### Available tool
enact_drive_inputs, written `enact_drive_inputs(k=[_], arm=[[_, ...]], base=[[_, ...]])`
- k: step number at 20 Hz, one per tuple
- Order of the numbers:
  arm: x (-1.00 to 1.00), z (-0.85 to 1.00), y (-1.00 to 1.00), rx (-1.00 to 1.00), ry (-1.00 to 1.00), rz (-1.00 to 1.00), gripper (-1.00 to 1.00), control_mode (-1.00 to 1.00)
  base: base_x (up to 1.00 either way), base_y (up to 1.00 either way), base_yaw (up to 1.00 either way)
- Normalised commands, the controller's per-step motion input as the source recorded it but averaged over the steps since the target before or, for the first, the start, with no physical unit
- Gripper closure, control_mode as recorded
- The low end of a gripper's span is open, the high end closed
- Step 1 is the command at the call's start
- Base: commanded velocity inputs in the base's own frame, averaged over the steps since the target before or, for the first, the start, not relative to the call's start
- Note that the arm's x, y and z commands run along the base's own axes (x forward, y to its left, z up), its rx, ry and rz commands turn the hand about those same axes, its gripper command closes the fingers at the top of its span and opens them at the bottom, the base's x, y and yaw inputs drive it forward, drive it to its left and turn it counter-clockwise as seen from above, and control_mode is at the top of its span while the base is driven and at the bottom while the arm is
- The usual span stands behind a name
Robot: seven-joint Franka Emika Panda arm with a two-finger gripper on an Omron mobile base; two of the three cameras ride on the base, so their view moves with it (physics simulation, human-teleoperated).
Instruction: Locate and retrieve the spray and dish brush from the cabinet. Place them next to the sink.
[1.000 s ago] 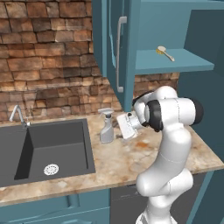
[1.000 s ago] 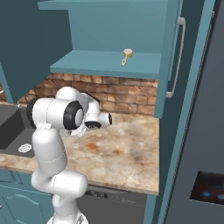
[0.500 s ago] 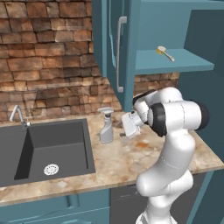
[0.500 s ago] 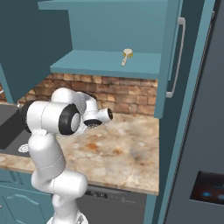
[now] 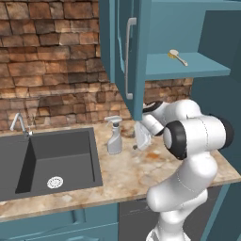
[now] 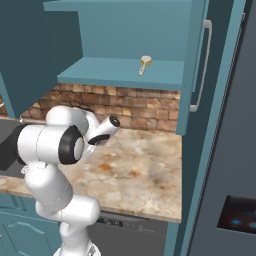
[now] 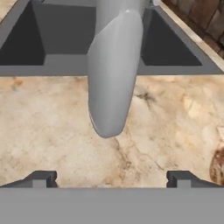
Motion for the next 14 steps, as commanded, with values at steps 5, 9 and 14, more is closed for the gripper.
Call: enact_drive_inputs(k=[5,9,14], arm=[[-0.01,0.09,-0.01,-0.18,0.13,-0.07,-1.0,-1.0],[0.02,0.25,-0.22,-0.13,0.28,-0.06,-1.0,-1.0],[0.0,0.25,-0.31,-0.04,0.33,-0.14,-1.0,-1.0]], base=[[0.0,0.0,0.0],[0.0,0.0,0.0],[0.0,0.0,0.0]])
